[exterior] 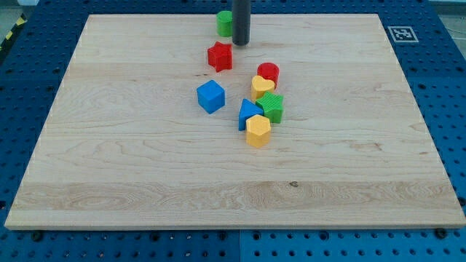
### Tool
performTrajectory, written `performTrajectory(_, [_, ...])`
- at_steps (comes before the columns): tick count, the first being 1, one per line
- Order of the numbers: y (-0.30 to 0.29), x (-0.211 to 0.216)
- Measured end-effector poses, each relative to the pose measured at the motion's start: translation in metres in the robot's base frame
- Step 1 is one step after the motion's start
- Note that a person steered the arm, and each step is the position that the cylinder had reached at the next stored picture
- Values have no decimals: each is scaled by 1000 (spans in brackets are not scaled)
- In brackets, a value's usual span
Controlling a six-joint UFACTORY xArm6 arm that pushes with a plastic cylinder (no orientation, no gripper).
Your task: Move the blue cube close to the red star
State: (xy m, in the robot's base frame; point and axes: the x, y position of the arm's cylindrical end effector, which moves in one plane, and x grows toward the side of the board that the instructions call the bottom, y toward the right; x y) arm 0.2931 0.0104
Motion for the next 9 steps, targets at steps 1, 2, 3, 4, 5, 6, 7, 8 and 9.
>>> performTrajectory(1, [5, 48])
performTrajectory(2, [5, 60])
performTrajectory(3, [-5, 60])
performTrajectory(4, [-17, 71])
performTrajectory(5, [-23, 89])
performTrajectory(6, [-24, 116])
performTrajectory(7, [-24, 161])
performTrajectory(8, [-24, 186])
performTrajectory(9, [-28, 204])
